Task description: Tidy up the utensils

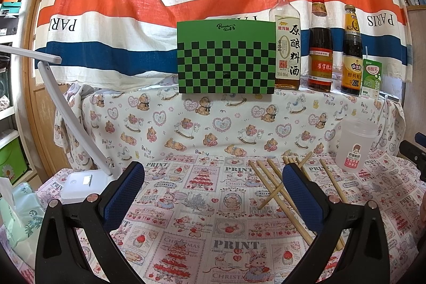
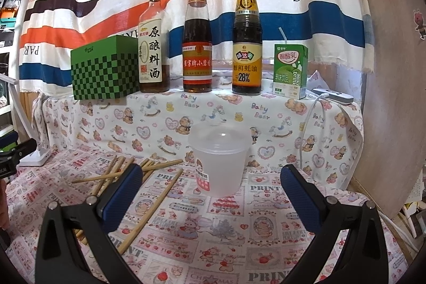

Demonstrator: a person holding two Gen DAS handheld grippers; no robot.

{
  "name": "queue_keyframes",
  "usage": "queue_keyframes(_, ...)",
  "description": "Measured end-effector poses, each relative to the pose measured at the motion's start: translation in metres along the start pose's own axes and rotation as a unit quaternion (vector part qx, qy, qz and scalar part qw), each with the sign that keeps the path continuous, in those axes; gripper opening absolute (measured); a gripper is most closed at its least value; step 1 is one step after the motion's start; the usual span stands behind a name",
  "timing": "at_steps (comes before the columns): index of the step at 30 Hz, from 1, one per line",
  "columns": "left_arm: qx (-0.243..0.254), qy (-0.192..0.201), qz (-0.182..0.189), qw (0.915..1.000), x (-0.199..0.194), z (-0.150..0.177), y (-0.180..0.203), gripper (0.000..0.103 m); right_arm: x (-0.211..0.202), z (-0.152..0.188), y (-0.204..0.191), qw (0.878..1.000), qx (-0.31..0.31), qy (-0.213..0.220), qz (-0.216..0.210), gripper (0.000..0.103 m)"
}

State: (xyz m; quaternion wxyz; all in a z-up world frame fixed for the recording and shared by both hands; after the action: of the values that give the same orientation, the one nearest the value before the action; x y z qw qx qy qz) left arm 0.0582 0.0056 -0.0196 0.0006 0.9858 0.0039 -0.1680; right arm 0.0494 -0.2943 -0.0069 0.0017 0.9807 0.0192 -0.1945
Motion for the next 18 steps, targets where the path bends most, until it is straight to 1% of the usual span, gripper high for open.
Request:
queue_keyframes(5,0.0,0.0,-0.001,1.0,0.0,0.0,0.0,0.103,0.0,0.001,0.0,1.0,0.003,-0.002,0.002,0.103)
queue_keyframes(9,0.0,0.001,0.001,1.0,0.0,0.0,-0.001,0.103,0.002,0.002,0.002,1.0,0.013,-0.013,0.007,0.103)
queue_keyframes(11,-0.001,0.003,0.002,1.0,0.0,-0.001,0.0,0.103,0.002,0.004,0.002,1.0,0.013,-0.019,-0.002,0.103)
queue_keyframes(14,0.001,-0.007,0.014,0.9999,0.004,-0.001,0.001,0.103,0.009,0.009,-0.005,0.998,0.002,-0.06,-0.032,0.103)
queue_keyframes(15,0.003,-0.009,0.02,0.9997,0.005,-0.002,0.002,0.103,0.01,0.01,-0.006,0.997,0.007,-0.065,-0.04,0.103)
queue_keyframes(18,0.005,-0.006,0.024,0.9997,0.005,-0.003,0.003,0.103,0.006,0.011,-0.004,0.998,0.019,-0.056,-0.018,0.103)
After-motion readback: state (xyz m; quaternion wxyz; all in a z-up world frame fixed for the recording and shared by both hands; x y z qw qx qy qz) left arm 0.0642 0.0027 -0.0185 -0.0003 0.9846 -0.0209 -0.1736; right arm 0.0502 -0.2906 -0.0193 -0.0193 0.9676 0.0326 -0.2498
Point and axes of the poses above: each gripper's, at about its wrist camera, not at the fingertips, and x roughly the way its jaws point, y to its right, z to its underside, the point moved 6 cm from there along x, roughly the way its jaws point, and after that the axes turned 2 degrees about -y, right-handed, at the moved point
